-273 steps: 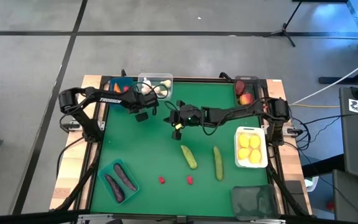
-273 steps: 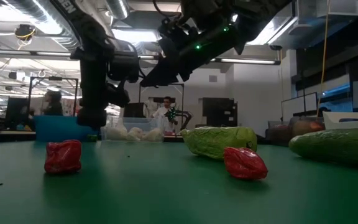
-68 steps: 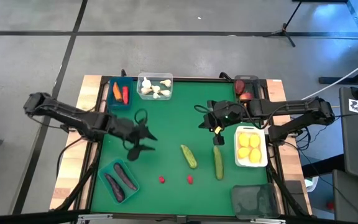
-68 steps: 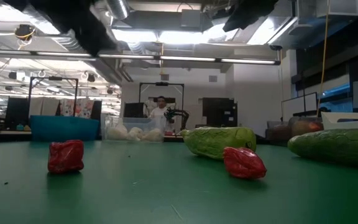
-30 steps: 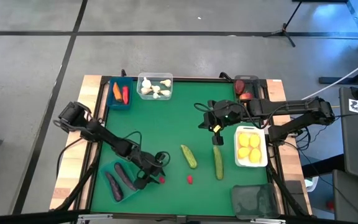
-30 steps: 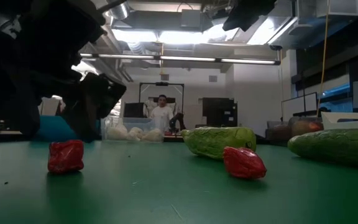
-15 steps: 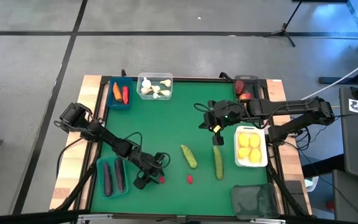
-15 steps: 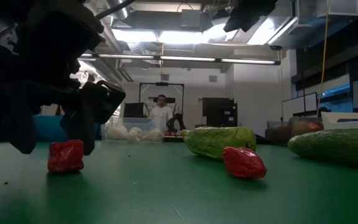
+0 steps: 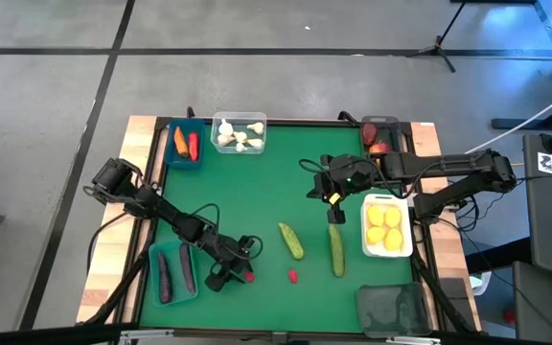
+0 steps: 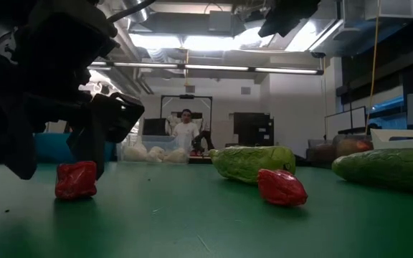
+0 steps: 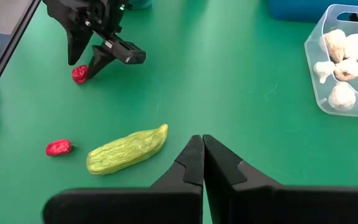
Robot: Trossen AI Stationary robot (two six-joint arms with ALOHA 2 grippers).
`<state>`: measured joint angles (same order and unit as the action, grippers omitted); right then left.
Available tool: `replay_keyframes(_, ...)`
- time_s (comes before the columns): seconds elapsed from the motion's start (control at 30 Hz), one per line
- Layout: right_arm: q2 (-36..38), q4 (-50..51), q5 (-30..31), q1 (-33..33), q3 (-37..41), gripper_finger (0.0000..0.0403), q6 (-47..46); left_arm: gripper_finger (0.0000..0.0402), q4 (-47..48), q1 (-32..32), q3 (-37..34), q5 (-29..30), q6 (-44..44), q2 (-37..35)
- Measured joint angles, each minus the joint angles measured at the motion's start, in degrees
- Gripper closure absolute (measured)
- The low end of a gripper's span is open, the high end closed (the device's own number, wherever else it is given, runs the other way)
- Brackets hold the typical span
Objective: Sort produce into baskets
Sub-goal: Put the red chili pepper into the blue bin
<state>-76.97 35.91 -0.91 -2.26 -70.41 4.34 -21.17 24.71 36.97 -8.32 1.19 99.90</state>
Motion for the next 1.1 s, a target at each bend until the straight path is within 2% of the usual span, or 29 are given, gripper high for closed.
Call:
replay_keyframes(0.27,0.0,0.3,0.0,0.0,0.0,0.0402,0.0,0.0265,0.0,0.0,0.0,0.5,0.7,0.0)
replay_keyframes(0.47,0.0,0.3,0.0,0.0,0.0,0.0402,0.0,0.0290,-0.1,0.0,0.0,1.9,0.5,0.0)
replay_keyframes(0.63,0.0,0.3,0.0,0.0,0.0,0.0402,0.0,0.0302,-0.5,-0.5,0.0,2.0,-0.3,0.0)
replay_keyframes(0.87,0.0,0.3,0.0,0.0,0.0,0.0402,0.0,0.0312,-0.5,-3.7,0.0,2.2,-5.9,-0.1)
replay_keyframes(1.1,0.0,1.2,0.0,0.0,0.0,0.0402,0.1,0.0313,1.4,-8.2,0.0,3.0,-10.3,-4.2)
